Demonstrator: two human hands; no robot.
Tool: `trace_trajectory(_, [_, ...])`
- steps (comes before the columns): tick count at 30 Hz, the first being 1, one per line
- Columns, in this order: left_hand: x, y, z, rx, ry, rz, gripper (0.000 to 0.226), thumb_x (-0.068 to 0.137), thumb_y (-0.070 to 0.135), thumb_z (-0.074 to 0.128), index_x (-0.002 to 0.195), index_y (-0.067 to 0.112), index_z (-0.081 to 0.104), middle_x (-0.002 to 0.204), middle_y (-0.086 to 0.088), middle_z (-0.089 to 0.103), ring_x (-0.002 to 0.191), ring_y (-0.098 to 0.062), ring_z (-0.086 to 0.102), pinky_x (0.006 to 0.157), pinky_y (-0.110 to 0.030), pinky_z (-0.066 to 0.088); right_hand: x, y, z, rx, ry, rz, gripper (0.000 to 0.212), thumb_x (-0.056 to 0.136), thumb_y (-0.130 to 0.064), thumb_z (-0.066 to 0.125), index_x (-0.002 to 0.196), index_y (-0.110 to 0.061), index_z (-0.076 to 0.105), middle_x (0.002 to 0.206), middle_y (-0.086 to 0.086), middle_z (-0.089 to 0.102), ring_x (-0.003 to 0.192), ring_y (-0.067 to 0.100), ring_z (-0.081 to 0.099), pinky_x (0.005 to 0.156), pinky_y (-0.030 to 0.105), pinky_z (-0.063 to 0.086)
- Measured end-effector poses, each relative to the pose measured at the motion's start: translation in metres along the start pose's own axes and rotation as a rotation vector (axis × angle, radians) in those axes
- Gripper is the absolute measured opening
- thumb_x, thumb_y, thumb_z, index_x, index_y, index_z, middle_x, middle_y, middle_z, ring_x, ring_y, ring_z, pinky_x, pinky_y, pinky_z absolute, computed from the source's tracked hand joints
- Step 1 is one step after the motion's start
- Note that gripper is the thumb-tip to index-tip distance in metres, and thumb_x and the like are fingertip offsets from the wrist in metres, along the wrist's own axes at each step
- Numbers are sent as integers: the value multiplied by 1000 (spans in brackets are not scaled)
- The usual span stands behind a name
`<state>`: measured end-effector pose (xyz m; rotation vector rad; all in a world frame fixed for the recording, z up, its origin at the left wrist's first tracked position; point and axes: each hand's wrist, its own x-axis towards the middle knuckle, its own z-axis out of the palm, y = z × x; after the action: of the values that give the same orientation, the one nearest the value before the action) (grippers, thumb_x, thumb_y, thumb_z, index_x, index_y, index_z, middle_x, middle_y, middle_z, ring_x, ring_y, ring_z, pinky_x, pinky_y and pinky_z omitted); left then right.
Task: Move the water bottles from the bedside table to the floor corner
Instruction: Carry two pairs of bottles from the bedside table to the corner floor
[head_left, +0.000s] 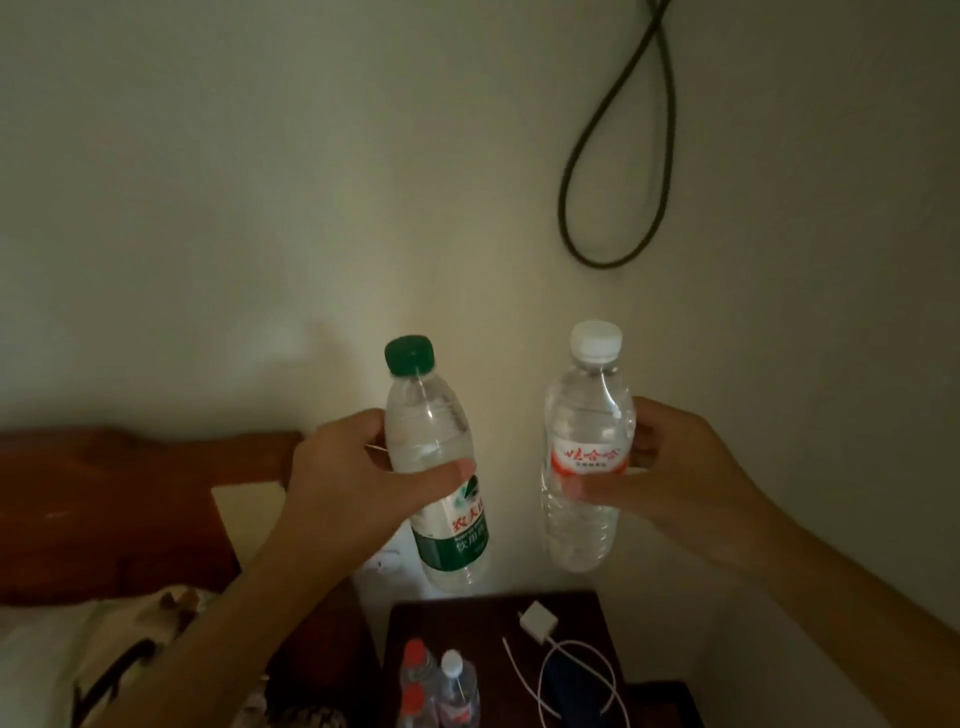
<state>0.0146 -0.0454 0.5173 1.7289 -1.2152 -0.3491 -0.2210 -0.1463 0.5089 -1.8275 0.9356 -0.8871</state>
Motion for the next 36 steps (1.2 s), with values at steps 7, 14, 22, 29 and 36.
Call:
trace_trajectory(7, [15, 61, -48, -128, -66, 50, 33, 55, 39, 88, 82, 24, 78, 78, 2, 79, 76, -15, 76, 76, -42, 62, -7, -73, -28, 7, 54, -57, 50, 61, -22, 90, 108, -22, 73, 102, -2, 79, 97, 16, 75, 89, 46, 60])
trace_trajectory(14, [20, 85, -66, -185, -127, 44, 31, 61, 30, 86, 89, 20, 77, 82, 1, 80, 76, -12, 77, 68, -31, 60, -16, -103, -44, -4, 82, -69, 47, 65, -19, 89, 109, -22, 73, 102, -2, 78, 95, 16, 75, 78, 39, 63])
trace_trajectory(22, [25, 90, -59, -180, -180, 60, 29, 60, 28, 88, 87, 21, 77, 78, 3, 79, 74, -10, 76, 66, -30, 60, -20, -102, -44, -5, 92, -37, 46, 63, -19, 90, 106, -22, 74, 100, -1, 79, 93, 16, 76, 80, 41, 63])
trace_trajectory(29, [23, 93, -43, -185, -208, 66, 30, 62, 27, 87, 89, 20, 77, 80, 3, 79, 76, -12, 76, 69, -32, 61, -25, -98, -53, -19, 93, -27, 50, 61, -21, 90, 108, -22, 73, 102, 0, 78, 96, 19, 76, 83, 46, 63])
trace_trajectory(36, [17, 92, -31, -212, -288, 106, 25, 63, 24, 87, 85, 20, 77, 79, 2, 79, 75, -11, 76, 70, -33, 62, -46, -98, -54, -29, 126, 7, 47, 63, -19, 89, 107, -22, 74, 102, 0, 79, 95, 17, 76, 82, 43, 63])
